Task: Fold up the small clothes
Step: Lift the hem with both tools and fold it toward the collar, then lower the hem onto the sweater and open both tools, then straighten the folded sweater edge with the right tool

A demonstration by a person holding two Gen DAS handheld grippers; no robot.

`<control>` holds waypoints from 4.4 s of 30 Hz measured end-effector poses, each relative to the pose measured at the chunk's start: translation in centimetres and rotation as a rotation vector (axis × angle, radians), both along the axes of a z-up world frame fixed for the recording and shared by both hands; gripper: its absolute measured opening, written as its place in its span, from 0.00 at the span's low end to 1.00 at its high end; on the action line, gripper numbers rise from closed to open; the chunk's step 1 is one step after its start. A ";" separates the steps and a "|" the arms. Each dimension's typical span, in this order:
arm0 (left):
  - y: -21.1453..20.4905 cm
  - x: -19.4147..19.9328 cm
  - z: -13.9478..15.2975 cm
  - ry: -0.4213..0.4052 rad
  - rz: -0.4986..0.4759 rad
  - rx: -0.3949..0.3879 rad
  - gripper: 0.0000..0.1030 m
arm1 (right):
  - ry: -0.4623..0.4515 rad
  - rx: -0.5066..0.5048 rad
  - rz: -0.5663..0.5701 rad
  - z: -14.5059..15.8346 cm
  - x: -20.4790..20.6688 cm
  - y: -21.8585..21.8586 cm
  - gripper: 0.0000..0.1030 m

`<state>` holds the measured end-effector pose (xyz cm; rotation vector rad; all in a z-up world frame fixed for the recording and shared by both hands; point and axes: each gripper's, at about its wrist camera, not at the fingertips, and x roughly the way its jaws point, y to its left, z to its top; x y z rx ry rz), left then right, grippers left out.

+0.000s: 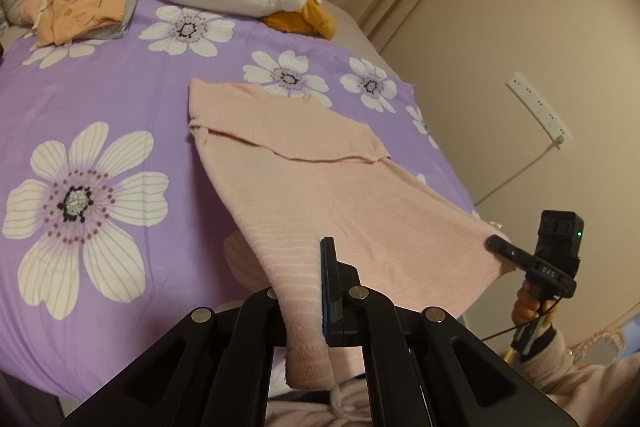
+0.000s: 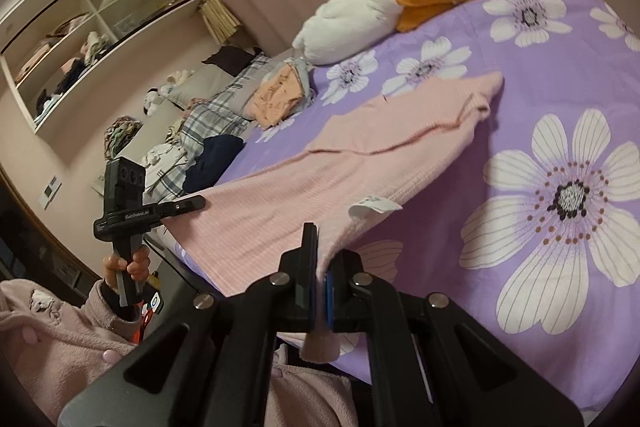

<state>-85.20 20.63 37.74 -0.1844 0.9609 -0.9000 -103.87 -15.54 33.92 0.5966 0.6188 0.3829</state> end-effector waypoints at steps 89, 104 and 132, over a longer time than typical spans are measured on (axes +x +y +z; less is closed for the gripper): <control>-9.3 30.4 -9.2 0.293 0.295 0.116 0.59 | 0.289 0.167 -0.397 -7.3 28.6 -18.6 0.37; -10.8 17.9 -8.9 0.194 0.076 0.173 0.59 | 0.311 -0.009 -0.203 -10.5 14.9 -11.3 0.37; -2.3 15.8 -10.2 0.270 0.270 0.117 0.62 | 0.321 -0.249 -0.238 -7.7 15.2 -8.9 0.38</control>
